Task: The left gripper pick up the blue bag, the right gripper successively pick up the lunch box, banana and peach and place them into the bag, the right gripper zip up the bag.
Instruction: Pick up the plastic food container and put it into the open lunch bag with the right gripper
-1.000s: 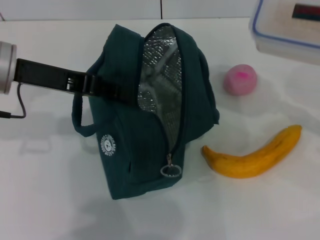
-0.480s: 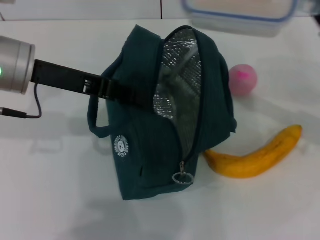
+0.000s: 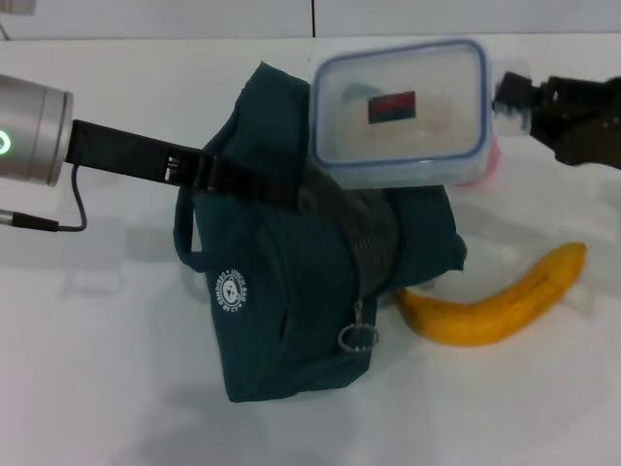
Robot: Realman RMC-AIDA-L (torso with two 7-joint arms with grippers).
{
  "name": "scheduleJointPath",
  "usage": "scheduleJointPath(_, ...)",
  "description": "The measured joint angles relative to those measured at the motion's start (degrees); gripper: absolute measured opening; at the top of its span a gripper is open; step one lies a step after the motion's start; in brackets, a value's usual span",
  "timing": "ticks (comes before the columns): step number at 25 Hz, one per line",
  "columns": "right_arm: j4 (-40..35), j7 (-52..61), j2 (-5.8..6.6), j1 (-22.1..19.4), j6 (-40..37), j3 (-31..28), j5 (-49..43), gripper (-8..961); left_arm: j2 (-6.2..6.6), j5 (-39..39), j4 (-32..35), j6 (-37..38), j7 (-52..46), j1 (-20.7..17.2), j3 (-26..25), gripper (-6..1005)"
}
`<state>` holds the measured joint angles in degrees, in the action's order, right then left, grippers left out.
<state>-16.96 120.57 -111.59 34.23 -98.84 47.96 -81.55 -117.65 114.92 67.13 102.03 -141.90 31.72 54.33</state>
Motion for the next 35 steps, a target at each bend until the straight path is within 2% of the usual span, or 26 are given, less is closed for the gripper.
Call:
scheduleJointPath(4,-0.1,0.8,1.03,-1.2,0.3,0.2,-0.5,178,-0.03,0.0,-0.1,-0.5,0.2,-0.2,0.0,31)
scheduleJointPath(8,-0.2,1.3,1.27,-0.6,0.4,0.2,-1.2,184,-0.25,0.1,-0.1,-0.5,0.3,-0.1,0.0,31)
scheduleJointPath(14,-0.2,2.8,0.31,3.3,2.7,0.3,-6.6,192,-0.37,0.0,-0.6,-0.5,1.1,0.4,0.1,31)
scheduleJointPath(20,-2.1,5.5,0.04,7.1,5.3,0.3,-11.4,201,-0.31,0.2,-1.9,-0.5,1.8,1.4,0.3,31)
scheduleJointPath(24,-3.1,6.1,-0.44,9.2,6.9,-0.1,-11.2,207,-0.38,0.3,-2.4,-0.5,2.3,1.6,0.2,31)
scheduleJointPath(35,-4.4,6.1,-1.37,11.5,5.7,-0.3,-8.9,222,-0.41,0.2,-4.2,-1.2,3.4,1.7,0.0,31)
